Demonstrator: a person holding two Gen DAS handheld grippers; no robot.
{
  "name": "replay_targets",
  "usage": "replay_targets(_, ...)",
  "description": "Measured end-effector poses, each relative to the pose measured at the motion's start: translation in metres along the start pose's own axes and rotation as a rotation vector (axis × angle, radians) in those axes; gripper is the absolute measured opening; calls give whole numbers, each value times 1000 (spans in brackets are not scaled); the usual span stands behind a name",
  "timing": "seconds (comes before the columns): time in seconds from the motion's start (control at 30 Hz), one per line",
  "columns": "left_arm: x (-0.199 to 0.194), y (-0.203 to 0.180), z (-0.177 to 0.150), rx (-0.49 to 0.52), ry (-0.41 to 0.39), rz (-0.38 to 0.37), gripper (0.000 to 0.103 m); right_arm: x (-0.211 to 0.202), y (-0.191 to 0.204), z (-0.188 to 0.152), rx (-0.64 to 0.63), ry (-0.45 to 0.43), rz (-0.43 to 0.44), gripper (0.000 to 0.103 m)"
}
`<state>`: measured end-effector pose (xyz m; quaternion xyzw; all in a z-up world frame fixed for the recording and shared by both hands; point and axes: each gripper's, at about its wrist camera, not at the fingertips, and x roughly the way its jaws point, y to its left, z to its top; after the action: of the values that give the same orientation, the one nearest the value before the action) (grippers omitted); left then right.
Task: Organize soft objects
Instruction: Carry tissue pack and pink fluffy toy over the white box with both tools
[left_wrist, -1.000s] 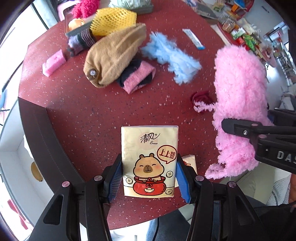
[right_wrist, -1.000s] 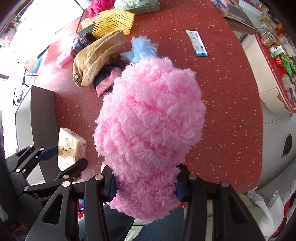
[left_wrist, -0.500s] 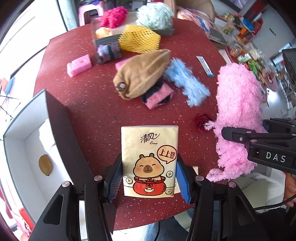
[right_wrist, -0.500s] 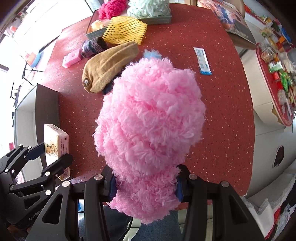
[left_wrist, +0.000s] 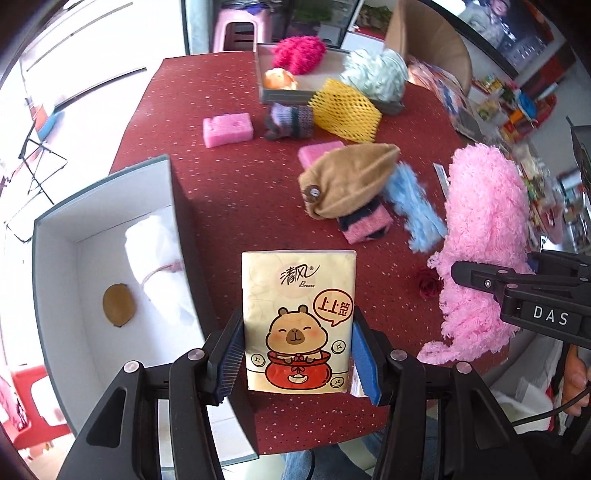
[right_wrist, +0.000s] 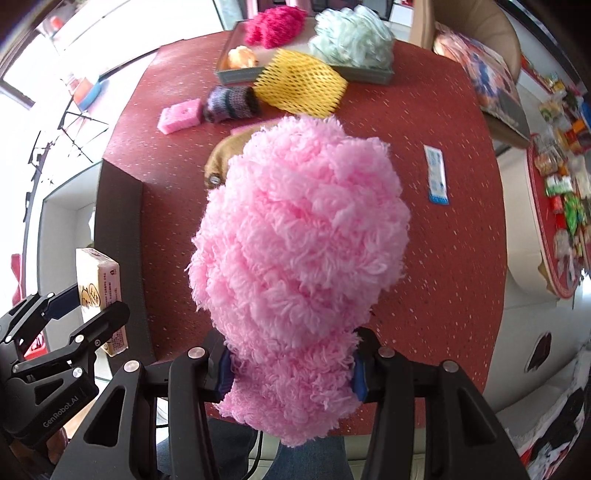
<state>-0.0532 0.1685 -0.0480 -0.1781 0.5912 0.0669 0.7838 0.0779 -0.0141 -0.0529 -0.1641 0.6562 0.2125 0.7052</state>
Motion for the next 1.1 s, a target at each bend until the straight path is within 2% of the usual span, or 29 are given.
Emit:
replay_targets(0.27,-14,42,-3,-141,-34,20,54,-4,37,19,-104,-7,21,52)
replay_targets(0.67,-23,118,-26,-362,-65,167,54,-10,120,36,-296,-17,101,53)
replay_targets(0.9,-27,153,-47,-483,-78,130,54,-5,164,40,-394,-3,132,53)
replay_targets(1.1,-27,171,-57,-514,-60,154,54,-4,192,38,-446,6,165,53)
